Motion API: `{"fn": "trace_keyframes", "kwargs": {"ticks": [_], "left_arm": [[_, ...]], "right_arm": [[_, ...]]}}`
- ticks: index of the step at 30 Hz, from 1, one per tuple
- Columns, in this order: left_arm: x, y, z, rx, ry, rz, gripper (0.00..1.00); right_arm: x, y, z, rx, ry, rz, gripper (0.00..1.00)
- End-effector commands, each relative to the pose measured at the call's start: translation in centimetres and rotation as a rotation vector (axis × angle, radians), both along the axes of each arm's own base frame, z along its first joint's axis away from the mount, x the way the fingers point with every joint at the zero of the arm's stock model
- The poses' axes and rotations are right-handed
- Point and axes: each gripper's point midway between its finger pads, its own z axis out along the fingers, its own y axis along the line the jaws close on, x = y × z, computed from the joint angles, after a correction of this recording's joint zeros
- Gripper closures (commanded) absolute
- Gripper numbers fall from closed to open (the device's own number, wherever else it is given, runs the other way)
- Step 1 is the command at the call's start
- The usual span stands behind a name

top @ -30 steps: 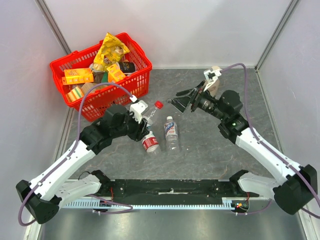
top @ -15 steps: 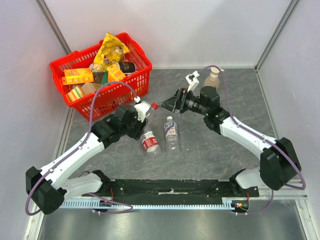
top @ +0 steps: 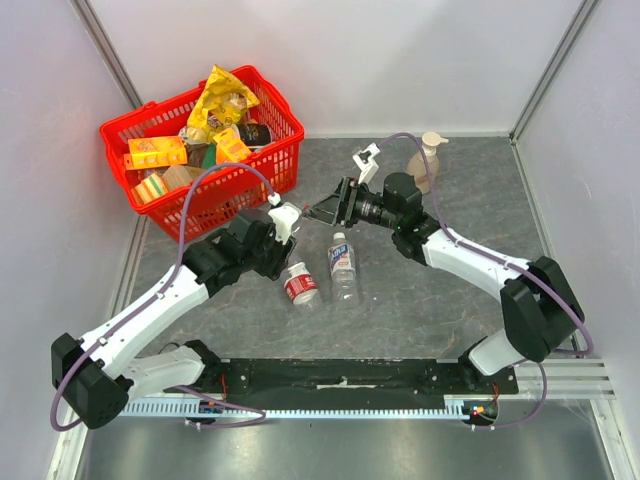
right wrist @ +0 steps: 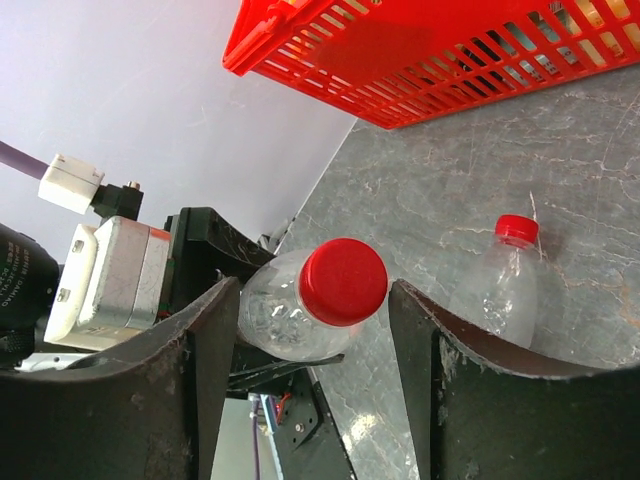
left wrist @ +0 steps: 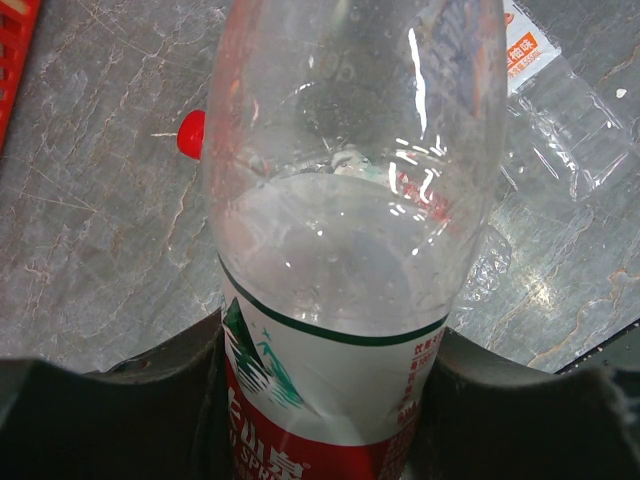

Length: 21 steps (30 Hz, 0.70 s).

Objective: Unscrew the bottle caps

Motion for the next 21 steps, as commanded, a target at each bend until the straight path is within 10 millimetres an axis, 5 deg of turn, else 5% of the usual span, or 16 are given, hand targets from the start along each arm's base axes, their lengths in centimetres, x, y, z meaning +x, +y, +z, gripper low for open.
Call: {"fn": "trace_keyframes", "kwargs": {"ticks": [1, 12, 19, 21], "left_arm": [[0.2, -0.1, 0.1, -0.002, -0.011, 0.004, 0.90], [-0.1, -0.1, -0.1, -0.008, -0.002, 0.001, 0.91], [-0.1, -0.1, 0.1, -0.016, -0.007, -0.003, 0.91], [-0.2, -0.3, 0.2, -0.023, -0.005, -0.014, 0.91]], "right_arm": [[0.5, 0.5, 2.9, 0.069, -0.049, 0.006, 0.34], [0.9, 0.7, 1.8, 0.077, -0.005, -0.014, 0.59], [0.7, 0.9, 1.5, 0.084, -0.013, 0.012, 0.98], [0.4, 1.0, 1.5, 0.086, -0.032, 0.029, 1.00]]}}
